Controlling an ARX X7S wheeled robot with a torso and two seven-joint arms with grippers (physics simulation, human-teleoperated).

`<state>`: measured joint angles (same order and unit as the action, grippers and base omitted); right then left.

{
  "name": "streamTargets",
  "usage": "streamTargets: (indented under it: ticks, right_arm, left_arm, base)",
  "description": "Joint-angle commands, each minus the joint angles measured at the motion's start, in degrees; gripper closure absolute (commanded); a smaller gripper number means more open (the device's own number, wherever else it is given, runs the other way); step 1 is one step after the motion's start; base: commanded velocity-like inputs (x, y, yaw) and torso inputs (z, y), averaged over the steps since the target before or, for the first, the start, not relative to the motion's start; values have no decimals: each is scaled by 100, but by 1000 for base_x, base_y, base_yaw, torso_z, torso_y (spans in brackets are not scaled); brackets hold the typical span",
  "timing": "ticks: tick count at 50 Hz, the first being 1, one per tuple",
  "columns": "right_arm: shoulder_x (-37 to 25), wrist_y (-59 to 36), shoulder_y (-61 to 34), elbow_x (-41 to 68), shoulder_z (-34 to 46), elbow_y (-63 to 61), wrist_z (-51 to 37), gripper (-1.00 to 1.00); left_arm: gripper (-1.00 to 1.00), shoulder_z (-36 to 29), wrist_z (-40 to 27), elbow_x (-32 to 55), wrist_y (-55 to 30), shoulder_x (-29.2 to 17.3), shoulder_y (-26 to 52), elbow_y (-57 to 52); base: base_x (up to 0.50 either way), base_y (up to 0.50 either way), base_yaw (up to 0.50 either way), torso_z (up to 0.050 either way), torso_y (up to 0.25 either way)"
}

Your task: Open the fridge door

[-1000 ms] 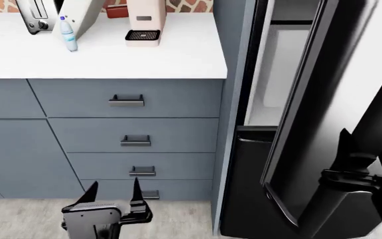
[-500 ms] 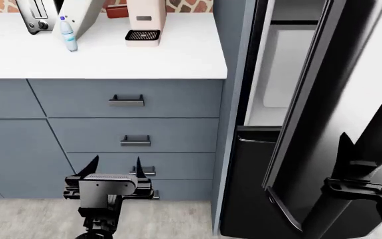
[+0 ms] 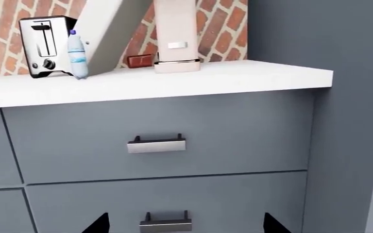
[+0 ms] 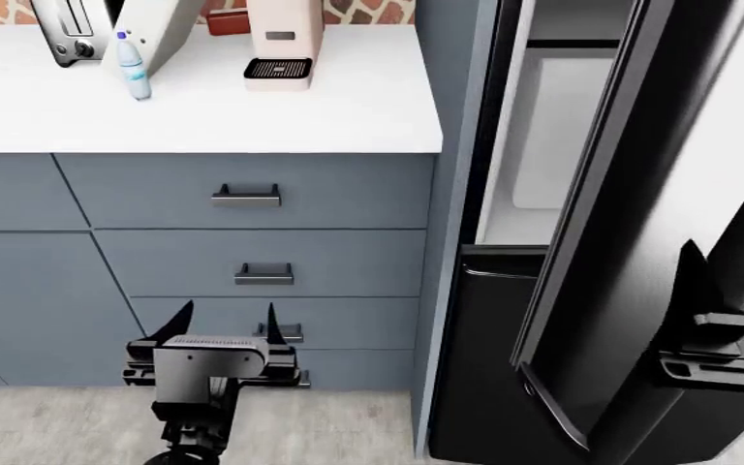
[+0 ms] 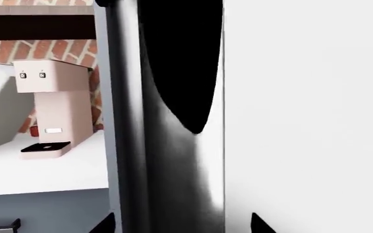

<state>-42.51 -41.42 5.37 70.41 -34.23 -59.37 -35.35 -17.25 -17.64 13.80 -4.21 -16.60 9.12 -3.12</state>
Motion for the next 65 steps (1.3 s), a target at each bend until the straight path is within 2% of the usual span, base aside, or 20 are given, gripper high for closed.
streamTargets:
  ticks: [1,7,9,10,12,19,26,30,33,36,37,40,44,49,52,55,57,59,60,65]
  right_arm:
    - [-1076,2149,902,-681,750,11,-787,-100]
    - [-1320,3173,1993,-1082,454,-54,-794,-100]
    - [-1598,3343,1956,-1219,712,-50,-807,-100]
    - [-1817,3273,1368,-1300,1312,3,-832,-100]
    - [-1953,3262,1102,-1403,1630,-21,-802,-100]
    - [-2945,4756,1740,-2396,2331,-57,-822,-100]
    - [-3588,5514,2393,-2757,2375,-34,-1040,-100]
    - [-3663,5203,788,-2617,3818,-56,-921,-100]
    - [-3955,5431,490,-2739,4426,-58,-1090,-100]
    - [-2849,3790,-1815,-2114,5438,-53,-558,-100]
    - [-2782,3683,-2080,-2079,5609,-56,-576,-100]
    - [-3010,3937,-2455,-2164,6173,-59,-724,-100]
    - [-3527,4518,-3339,-2371,7521,-62,-965,-100]
    - [-4010,4978,-5166,-2530,9823,-62,-1212,-100]
    - [-3952,4852,-6813,-2349,11474,-63,-1287,-100]
    - [-3394,4824,-9163,-2178,13820,-63,-1687,-100]
    - [-2876,5345,-10807,-2296,15539,-62,-2360,-100]
    - [-1641,5807,-11767,-2460,17258,-62,-3333,-100]
    - [-1337,6036,-12001,-2552,17807,-61,-3704,-100]
    - [-901,6351,-11689,-2302,17565,304,-3869,-100]
  left_arm:
    - [-100,-30,-15,40,-58,-9,-2,-56]
    - [-100,-36,-19,53,-74,-19,27,-61]
    - [-100,-30,-23,59,-51,-26,5,-52]
    - [-100,-32,-17,57,-35,-21,17,-14]
    - [-100,-32,-19,62,-25,-19,23,7]
    - [-100,-40,-24,64,-28,-25,68,47]
    - [-100,-59,-37,61,-24,-22,73,54]
    - [-100,-62,-43,77,-43,-24,92,48]
    - [-100,-75,-39,76,-53,-25,117,63]
    - [-100,-75,-50,84,-63,-34,106,28]
    - [-100,-77,-53,86,-63,-35,102,21]
    - [-100,-97,-59,79,-47,-30,80,22]
    - [-100,-101,-68,87,-38,-26,74,34]
    - [-100,-104,-73,91,-54,-27,116,55]
    - [-100,-111,-78,90,-53,-23,135,73]
    - [-100,-133,-74,77,-36,-13,150,119]
    - [-100,-136,-79,83,-49,-16,153,105]
    - [-100,-130,-94,100,-74,-24,139,53]
    - [-100,-130,-98,104,-80,-28,131,34]
    - [-100,-167,-83,85,-86,-32,174,72]
  base:
    - [0,0,0,0,0]
    - [0,0,0,0,0]
    - [0,0,0,0,0]
    - [0,0,0,0,0]
    - [0,0,0,0,0]
    - [0,0,0,0,0]
    - [0,0,0,0,0]
    - [0,0,0,0,0]
    - [0,0,0,0,0]
    - [0,0,0,0,0]
    - [0,0,0,0,0]
    - [0,0,0,0,0]
    - [0,0,0,0,0]
    - [0,0,0,0,0]
    - [0,0,0,0,0]
    - [0,0,0,0,0]
    - [0,0,0,0,0]
    - [0,0,0,0,0]
    - [0,0,0,0,0]
    - [0,0,0,0,0]
